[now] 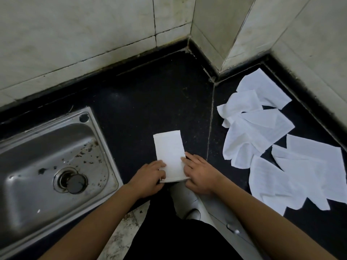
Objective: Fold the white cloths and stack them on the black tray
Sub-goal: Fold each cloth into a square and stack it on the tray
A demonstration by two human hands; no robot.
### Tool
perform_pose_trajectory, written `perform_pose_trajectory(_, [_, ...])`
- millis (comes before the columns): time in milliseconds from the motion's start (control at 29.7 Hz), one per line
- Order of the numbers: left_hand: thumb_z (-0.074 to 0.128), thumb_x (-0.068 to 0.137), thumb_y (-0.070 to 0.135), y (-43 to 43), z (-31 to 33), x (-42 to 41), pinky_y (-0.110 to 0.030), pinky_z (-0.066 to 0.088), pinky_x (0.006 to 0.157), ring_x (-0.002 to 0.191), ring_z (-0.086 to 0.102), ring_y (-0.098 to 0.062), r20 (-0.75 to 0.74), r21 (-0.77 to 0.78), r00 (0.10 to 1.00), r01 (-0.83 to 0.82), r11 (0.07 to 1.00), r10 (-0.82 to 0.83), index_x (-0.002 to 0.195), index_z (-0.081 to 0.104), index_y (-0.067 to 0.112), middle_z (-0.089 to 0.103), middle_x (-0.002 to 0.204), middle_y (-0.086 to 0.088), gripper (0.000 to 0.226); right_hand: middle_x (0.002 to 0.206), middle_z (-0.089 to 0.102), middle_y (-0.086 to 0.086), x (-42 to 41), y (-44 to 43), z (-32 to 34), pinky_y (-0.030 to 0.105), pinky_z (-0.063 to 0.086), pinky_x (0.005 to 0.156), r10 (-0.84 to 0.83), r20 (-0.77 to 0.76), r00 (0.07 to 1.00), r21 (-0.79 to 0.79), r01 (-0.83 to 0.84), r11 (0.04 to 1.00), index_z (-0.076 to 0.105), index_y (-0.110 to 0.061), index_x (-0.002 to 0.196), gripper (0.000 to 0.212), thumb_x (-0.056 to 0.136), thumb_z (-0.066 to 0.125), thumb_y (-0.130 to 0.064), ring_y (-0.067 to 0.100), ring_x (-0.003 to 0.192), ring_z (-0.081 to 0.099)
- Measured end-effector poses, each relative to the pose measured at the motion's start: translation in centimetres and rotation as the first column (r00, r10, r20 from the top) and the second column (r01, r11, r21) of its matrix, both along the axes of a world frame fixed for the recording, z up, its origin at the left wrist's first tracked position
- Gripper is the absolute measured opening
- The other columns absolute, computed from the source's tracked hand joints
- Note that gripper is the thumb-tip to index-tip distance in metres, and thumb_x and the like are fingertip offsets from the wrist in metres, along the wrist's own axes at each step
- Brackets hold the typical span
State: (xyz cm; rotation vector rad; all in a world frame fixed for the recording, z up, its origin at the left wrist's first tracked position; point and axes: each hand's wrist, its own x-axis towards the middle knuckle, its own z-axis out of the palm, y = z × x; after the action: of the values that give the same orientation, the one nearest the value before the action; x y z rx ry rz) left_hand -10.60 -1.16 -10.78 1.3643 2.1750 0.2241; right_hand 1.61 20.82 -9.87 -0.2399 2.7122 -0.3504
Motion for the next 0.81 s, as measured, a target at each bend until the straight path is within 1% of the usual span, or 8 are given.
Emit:
perform_pose_trajectory(135, [0.060, 0.089, 0.033, 0.4, 0.5, -0.8, -0.034, 0.035, 0.105, 0.144, 0.028, -0.015, 0.048, -0.059, 0.998, 0.037, 0.998, -0.035, 0.106, 0.061, 0.023, 0.035, 0.154, 0.001, 0.020, 0.160, 0.027, 0.017, -1.0, 0.1, 0.4, 0.039, 0.008, 0.122, 0.009, 0.134, 0.991, -0.001, -0.009, 1.000, 0.054, -0.005, 0.130, 0.076, 0.081, 0.020, -0.051, 0.028, 0.152, 0.016])
perform_pose_trajectory(202, [0.063, 0.087, 0.032, 0.4, 0.3, -1.3, -0.033, 0.040, 0.103, 0.136, 0.040, -0.016, 0.124, -0.029, 0.992, 0.007, 1.000, -0.003, 0.103, 0.061, 0.023, 0.045, 0.146, 0.002, 0.019, 0.149, 0.045, 0.017, -1.5, 0.3, 0.6, 0.041, 0.026, 0.119, -0.027, 0.167, 0.986, -0.084, 0.041, 0.996, 0.059, -0.010, 0.115, 0.065, 0.079, 0.024, -0.051, 0.029, 0.141, 0.036])
perform_pose_trajectory(269, [0.067, 0.085, 0.032, 0.4, 0.4, -2.0, -0.033, 0.048, 0.091, 0.114, 0.057, -0.016, 0.254, 0.011, 0.961, -0.115, 0.993, 0.109, 0.097, 0.062, 0.023, 0.061, 0.120, 0.006, 0.016, 0.111, 0.064, 0.006, -2.0, 0.8, 1.1, 0.042, 0.048, 0.095, -0.202, 0.203, 0.958, -0.221, 0.246, 0.944, 0.055, -0.020, 0.089, 0.038, 0.080, 0.035, -0.051, 0.024, 0.106, 0.058])
perform_pose_trajectory(336, [0.074, 0.083, 0.033, 0.5, 0.6, -3.4, -0.026, 0.049, 0.075, 0.083, 0.063, -0.006, 0.379, 0.025, 0.861, -0.377, 0.926, 0.341, 0.089, 0.066, 0.024, 0.065, 0.088, 0.011, 0.014, 0.089, 0.066, -0.003, -3.6, 1.6, 1.6, 0.039, 0.053, 0.082, -0.475, 0.284, 0.833, -0.362, 0.552, 0.751, 0.056, -0.026, 0.085, 0.022, 0.086, 0.052, -0.047, 0.017, 0.085, 0.062])
perform_pose_trajectory(404, [0.079, 0.081, 0.030, 1.2, 0.7, -4.5, -0.020, 0.046, 0.068, 0.070, 0.061, -0.002, 0.475, 0.024, 0.695, -0.624, 0.781, 0.540, 0.086, 0.070, 0.019, 0.066, 0.077, 0.010, 0.014, 0.085, 0.070, -0.005, -5.2, 2.0, 1.5, 0.032, 0.054, 0.085, -0.672, 0.329, 0.664, -0.475, 0.731, 0.490, 0.066, -0.028, 0.090, 0.008, 0.090, 0.066, -0.036, 0.010, 0.083, 0.066])
perform_pose_trajectory(538, [0.079, 0.082, 0.025, 3.1, 0.2, -6.2, -0.027, 0.054, 0.079, 0.084, 0.068, -0.012, 0.566, -0.041, 0.409, -0.854, 0.519, 0.716, 0.095, 0.075, 0.014, 0.073, 0.089, 0.001, 0.017, 0.086, 0.073, -0.003, -8.3, 2.4, 0.1, 0.032, 0.054, 0.092, -0.751, 0.376, 0.543, -0.527, 0.792, 0.308, 0.070, -0.032, 0.091, 0.005, 0.088, 0.074, -0.031, 0.013, 0.088, 0.069])
perform_pose_trajectory(740, [0.075, 0.085, 0.027, 5.3, -2.1, -7.9, -0.028, 0.050, 0.080, 0.088, 0.066, -0.017, 0.457, -0.042, 0.332, -0.919, 0.393, 0.825, 0.098, 0.072, 0.014, 0.071, 0.092, -0.001, 0.018, 0.085, 0.064, -0.011, -12.1, 2.7, -1.5, 0.015, 0.043, 0.078, -0.810, 0.376, 0.451, -0.454, 0.851, 0.263, 0.069, -0.020, 0.112, 0.021, 0.092, 0.069, -0.029, 0.009, 0.089, 0.061])
perform_pose_trajectory(807, [0.074, 0.085, 0.028, 5.5, -2.4, -7.9, -0.028, 0.050, 0.078, 0.089, 0.066, -0.017, 0.446, -0.040, 0.311, -0.930, 0.366, 0.839, 0.098, 0.071, 0.016, 0.069, 0.091, 0.002, 0.017, 0.085, 0.062, -0.012, -12.4, 2.7, -1.9, 0.015, 0.044, 0.076, -0.819, 0.359, 0.447, -0.438, 0.856, 0.275, 0.067, -0.021, 0.112, 0.022, 0.092, 0.069, -0.030, 0.009, 0.089, 0.060])
